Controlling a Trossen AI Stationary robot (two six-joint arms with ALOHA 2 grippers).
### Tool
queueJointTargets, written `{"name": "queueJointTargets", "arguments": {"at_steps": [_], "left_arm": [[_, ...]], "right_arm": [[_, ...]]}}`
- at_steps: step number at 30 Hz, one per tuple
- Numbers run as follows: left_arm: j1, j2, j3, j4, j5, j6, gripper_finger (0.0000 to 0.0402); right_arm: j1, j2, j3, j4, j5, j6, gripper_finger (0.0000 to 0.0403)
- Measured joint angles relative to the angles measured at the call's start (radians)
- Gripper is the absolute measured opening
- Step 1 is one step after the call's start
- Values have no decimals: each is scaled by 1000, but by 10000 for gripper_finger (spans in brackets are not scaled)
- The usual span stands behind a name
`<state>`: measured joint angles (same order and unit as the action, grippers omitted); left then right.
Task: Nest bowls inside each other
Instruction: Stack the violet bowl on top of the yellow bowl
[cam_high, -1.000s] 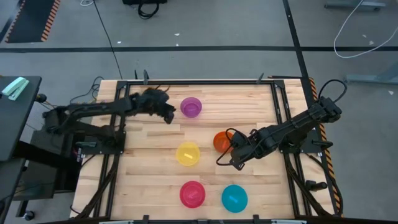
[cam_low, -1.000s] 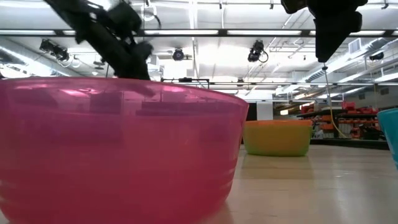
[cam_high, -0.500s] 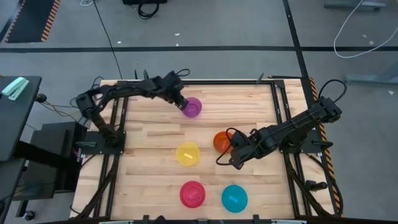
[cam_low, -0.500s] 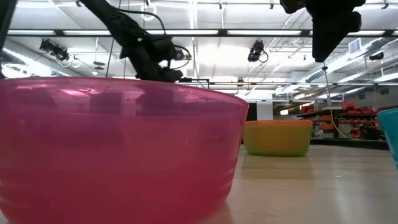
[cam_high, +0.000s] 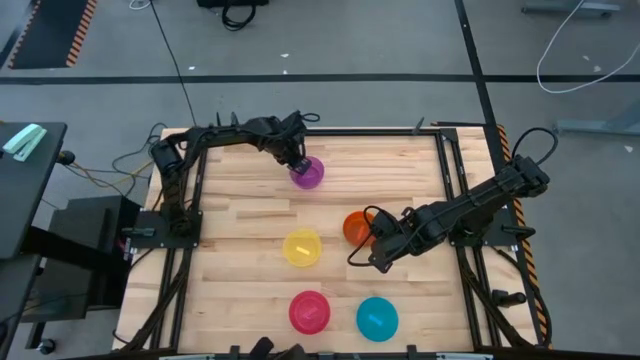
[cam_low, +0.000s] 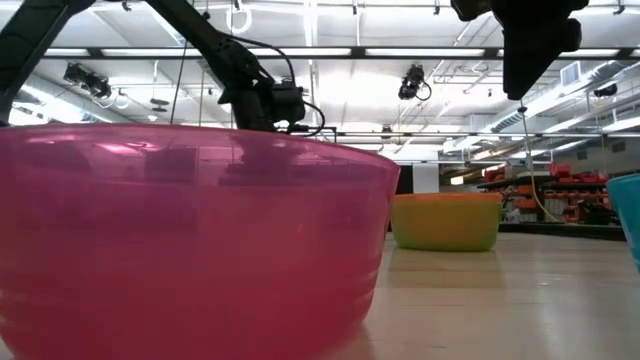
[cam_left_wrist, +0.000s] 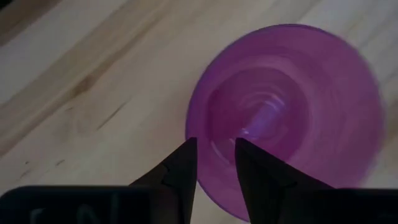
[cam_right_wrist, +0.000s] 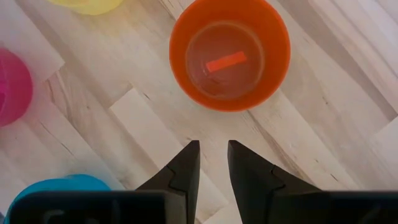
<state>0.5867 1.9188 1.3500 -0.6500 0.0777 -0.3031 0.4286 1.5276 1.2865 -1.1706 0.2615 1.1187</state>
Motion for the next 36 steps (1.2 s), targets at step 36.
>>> {"name": "queueJointTargets", "arguments": {"at_steps": [36], "left_arm": [[17,-4,67,-210,-92,-27,141]], "right_arm": [[0,0,0,0,11,-26,92]]}}
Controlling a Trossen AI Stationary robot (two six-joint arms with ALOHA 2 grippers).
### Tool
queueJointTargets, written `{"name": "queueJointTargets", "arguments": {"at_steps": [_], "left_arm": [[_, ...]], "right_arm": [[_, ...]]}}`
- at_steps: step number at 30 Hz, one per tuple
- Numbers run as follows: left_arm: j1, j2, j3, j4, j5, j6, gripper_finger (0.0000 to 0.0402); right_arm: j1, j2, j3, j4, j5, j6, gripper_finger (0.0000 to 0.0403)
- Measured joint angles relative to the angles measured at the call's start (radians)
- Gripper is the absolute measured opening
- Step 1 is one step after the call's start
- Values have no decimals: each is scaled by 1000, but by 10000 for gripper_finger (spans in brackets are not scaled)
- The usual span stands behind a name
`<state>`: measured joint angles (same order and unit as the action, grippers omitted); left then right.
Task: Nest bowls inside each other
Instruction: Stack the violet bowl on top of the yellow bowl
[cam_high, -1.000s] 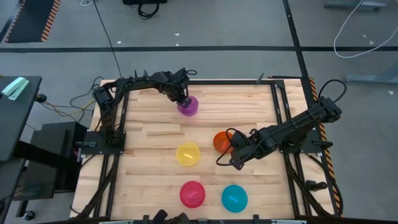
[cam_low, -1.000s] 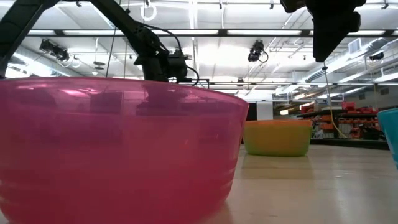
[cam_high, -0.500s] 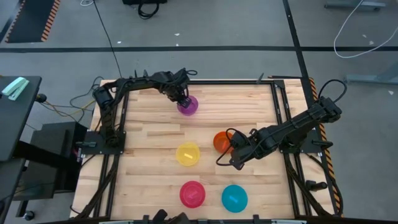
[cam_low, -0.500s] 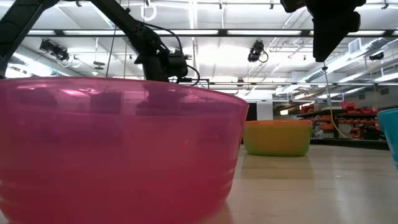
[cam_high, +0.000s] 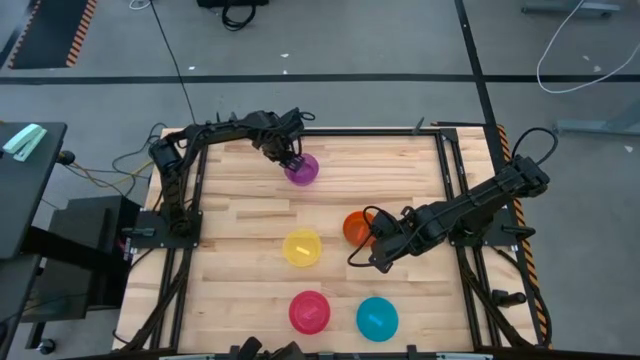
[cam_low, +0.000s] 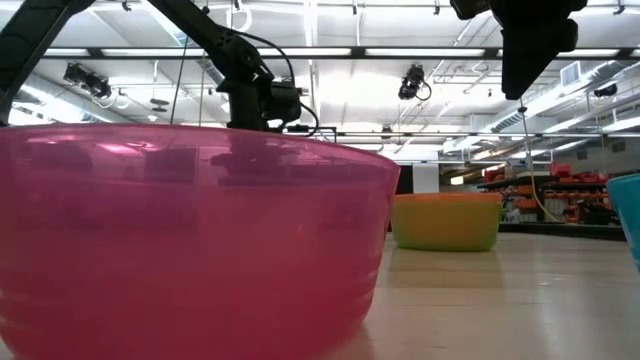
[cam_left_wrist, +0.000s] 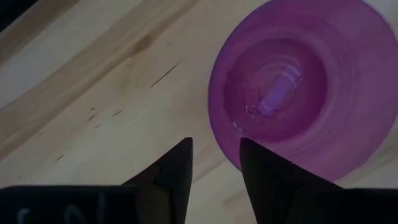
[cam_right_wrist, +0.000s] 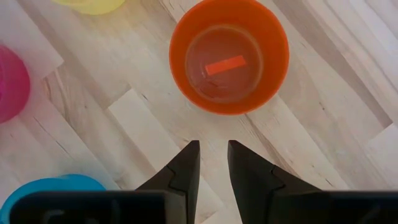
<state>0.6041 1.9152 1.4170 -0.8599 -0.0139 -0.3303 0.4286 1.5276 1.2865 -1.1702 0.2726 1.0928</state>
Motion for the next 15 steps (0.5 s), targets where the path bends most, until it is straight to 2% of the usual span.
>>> {"name": "queueJointTargets", "arguments": {"at_steps": [8,15], "left_arm": [[2,17,-2,8,-1,-25,149],[-1,73,-1,51,36,-25,141]], "right_arm": [[0,0,0,0,0,3,92],[0,0,0,10,1,3,92]]}}
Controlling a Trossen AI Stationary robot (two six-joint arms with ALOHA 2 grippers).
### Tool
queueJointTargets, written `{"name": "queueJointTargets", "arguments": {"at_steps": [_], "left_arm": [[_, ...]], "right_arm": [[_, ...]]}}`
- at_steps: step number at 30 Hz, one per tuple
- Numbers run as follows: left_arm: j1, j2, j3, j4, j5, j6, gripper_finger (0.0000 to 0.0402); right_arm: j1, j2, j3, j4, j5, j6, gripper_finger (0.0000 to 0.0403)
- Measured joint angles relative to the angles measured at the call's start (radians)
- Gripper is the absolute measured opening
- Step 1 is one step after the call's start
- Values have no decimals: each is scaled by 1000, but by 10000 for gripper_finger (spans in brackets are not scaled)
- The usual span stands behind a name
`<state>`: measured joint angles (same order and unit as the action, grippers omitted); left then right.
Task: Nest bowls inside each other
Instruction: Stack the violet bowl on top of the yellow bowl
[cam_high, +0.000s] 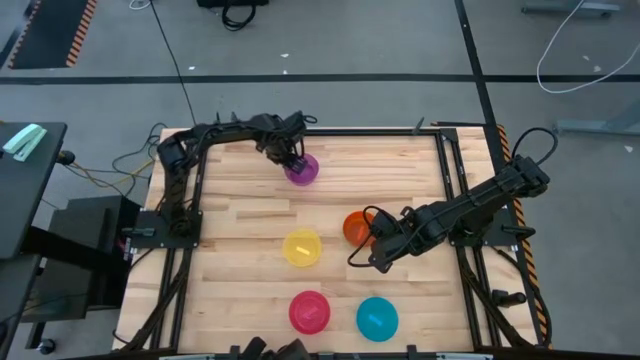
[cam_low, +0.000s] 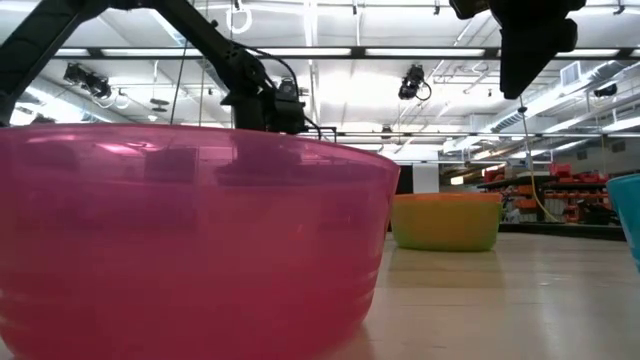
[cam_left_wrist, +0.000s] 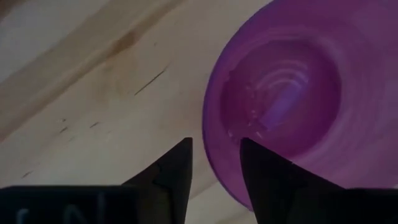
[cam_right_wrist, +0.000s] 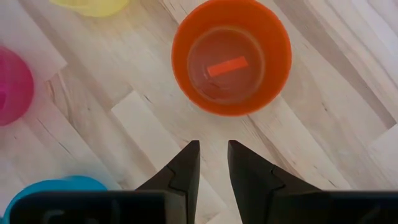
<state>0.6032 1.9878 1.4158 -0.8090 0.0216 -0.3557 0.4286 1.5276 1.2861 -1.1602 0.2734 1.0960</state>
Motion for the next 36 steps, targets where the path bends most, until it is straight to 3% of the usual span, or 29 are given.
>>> {"name": "queueJointTargets", "arguments": {"at_steps": [11,23,36], "left_arm": [[2,37,0,28,9,8,127],[2,36,1,38,15,9,12],[-47,13,2,-87,11,84,13]], "right_arm": [[0,0,0,8,13,-7,92],[0,0,0,7,29,-8,92],[0,0,0,7,44,-8,92]]}}
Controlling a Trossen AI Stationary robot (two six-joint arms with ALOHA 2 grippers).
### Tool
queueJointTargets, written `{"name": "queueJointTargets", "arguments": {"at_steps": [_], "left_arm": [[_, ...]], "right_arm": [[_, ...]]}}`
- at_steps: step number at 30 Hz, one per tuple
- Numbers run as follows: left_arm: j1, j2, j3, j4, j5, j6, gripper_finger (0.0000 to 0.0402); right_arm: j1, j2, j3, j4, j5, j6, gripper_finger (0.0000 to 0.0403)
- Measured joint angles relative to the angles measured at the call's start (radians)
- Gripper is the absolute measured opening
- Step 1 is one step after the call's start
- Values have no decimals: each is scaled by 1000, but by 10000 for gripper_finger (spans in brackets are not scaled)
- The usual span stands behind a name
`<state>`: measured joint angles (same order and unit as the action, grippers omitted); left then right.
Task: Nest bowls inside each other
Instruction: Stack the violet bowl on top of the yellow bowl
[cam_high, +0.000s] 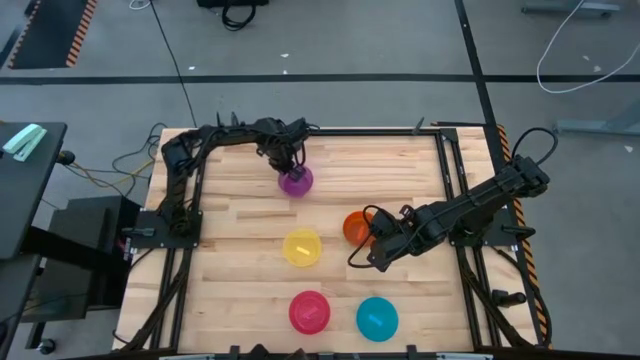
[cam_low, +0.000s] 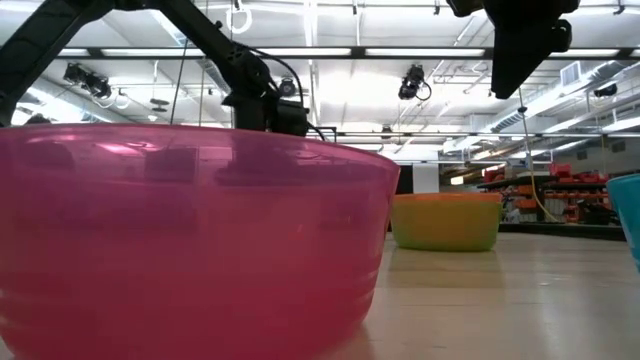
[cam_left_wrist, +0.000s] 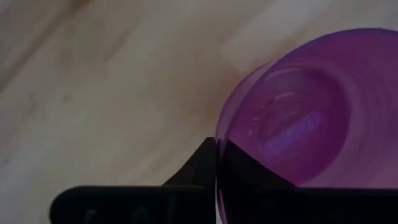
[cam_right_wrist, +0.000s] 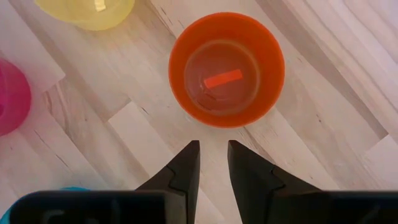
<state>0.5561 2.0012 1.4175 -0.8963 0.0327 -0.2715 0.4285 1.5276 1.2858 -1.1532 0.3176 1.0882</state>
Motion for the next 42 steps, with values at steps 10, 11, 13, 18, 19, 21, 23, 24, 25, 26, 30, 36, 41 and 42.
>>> {"name": "queueJointTargets", "arguments": {"at_steps": [10,11,13,18,19,21,23,24,25,26,30,36,41,42], "left_arm": [[-122,-119,-2,-88,8,25,12],[-137,-137,-2,-95,8,20,11],[-168,-170,-2,-111,9,4,7],[-269,-243,-2,-137,4,-47,12],[-292,-250,-2,-143,5,-62,12],[-344,-265,-2,-146,5,-89,9],[-401,-270,-2,-151,-1,-118,7],[-429,-270,-2,-148,-2,-132,7],[-458,-269,-2,-150,-3,-137,8],[-488,-268,-2,-150,-4,-138,10],[-596,-268,-2,-117,-19,-165,8],[-676,-261,-1,-81,-92,-242,9],[-662,-221,-1,-66,-96,-242,7],[-653,-210,-1,-65,-96,-242,7]], "right_arm": [[0,0,-1,0,4,-20,92],[0,0,-1,0,4,-26,92],[0,0,-1,0,4,-41,92],[0,0,-1,0,4,-71,92],[0,0,-1,0,4,-76,92],[0,0,-1,0,4,-88,92],[2,0,-1,-1,4,-98,92],[3,0,-1,-1,5,-103,92],[6,0,-1,-1,5,-109,92],[7,0,-1,-1,5,-114,92],[7,0,-1,-1,5,-116,92],[7,0,-1,-1,5,-115,92],[7,0,-1,1,4,-97,92],[7,0,-2,1,4,-97,92]]}}
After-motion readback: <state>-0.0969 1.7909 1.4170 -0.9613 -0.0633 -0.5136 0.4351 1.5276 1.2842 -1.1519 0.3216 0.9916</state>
